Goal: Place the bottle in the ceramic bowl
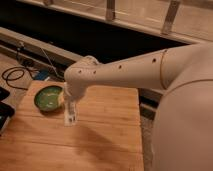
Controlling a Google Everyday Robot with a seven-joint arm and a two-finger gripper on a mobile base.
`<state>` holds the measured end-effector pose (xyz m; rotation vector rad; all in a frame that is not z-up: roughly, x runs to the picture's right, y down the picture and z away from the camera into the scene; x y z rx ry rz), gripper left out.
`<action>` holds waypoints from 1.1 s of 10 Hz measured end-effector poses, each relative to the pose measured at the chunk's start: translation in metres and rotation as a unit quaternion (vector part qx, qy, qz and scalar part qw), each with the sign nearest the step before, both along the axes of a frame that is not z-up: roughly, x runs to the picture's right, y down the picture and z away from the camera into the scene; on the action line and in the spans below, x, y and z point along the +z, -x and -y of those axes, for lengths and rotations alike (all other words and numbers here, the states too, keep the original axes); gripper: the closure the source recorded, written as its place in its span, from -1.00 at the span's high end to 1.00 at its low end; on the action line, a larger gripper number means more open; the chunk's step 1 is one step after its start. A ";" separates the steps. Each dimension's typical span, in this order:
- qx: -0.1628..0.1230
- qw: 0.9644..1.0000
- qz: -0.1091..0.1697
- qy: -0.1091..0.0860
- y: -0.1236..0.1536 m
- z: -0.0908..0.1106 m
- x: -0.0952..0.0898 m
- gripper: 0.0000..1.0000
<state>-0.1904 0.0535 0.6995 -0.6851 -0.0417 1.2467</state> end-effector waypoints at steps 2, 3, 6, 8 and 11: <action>-0.029 0.999 0.013 -0.005 0.036 0.020 0.022 -1.00; -0.045 0.999 0.025 -0.004 0.061 0.028 0.033 -1.00; -0.077 0.995 0.067 0.009 0.122 0.039 0.080 -1.00; -0.081 0.992 0.095 0.024 0.145 0.038 0.107 -0.92; -0.080 0.991 0.105 0.028 0.152 0.038 0.117 -0.37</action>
